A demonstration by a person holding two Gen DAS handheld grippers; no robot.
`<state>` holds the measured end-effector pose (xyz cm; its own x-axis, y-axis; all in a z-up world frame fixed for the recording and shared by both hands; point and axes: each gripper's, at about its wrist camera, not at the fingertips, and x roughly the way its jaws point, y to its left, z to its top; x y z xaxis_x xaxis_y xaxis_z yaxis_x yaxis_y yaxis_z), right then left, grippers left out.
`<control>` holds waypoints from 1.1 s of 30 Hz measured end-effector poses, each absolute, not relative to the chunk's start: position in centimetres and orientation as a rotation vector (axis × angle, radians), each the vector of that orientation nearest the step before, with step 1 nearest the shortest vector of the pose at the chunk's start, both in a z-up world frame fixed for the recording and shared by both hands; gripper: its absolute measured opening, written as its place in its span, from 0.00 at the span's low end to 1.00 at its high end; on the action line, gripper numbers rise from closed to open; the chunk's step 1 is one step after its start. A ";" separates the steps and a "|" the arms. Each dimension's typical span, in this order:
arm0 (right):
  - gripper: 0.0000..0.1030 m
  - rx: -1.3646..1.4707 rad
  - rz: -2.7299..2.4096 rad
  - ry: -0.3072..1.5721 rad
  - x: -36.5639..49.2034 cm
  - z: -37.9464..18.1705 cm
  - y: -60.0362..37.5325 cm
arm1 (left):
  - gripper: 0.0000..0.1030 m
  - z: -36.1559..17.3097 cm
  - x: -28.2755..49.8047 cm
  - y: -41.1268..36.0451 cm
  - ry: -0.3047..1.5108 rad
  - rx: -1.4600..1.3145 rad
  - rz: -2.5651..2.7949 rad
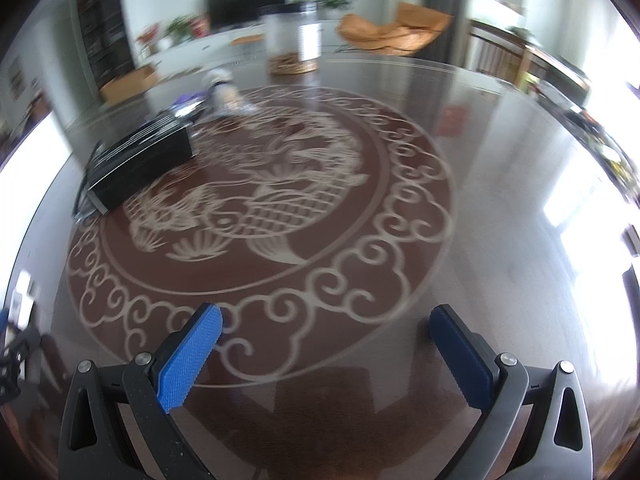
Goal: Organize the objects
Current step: 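Move the left gripper to the white sunscreen bottle and straddle it, then grasp the rimless glasses at the bridge with the right gripper and lift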
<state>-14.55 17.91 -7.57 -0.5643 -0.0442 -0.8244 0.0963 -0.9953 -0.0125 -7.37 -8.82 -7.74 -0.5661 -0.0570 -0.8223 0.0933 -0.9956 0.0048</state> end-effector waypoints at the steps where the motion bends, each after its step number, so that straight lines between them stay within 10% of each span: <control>1: 0.96 1.394 -2.674 0.100 -14.5 -7.0 17.0 | 1.00 -7.7 -7.4 -8.8 0.060 1.419 -2.707; 12: 0.95 1.022 -2.320 0.428 -19.2 0.4 -3.6 | 1.00 -7.7 -7.4 -8.8 0.061 1.418 -2.707; 23: 0.29 1.166 -2.188 0.634 -22.2 -4.8 -8.4 | 1.00 -7.7 -7.5 -8.8 0.063 1.418 -2.709; 33: 0.33 1.049 -2.070 0.903 -18.1 -5.9 -11.6 | 1.00 -7.8 -7.5 -8.7 0.061 1.417 -2.708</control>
<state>-18.07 -11.60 -5.86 -0.4769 -0.2297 -0.8484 0.7781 -0.5592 -0.2860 -7.49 -8.68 -7.75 -0.5674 -0.0561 -0.8215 0.0929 -0.9957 0.0039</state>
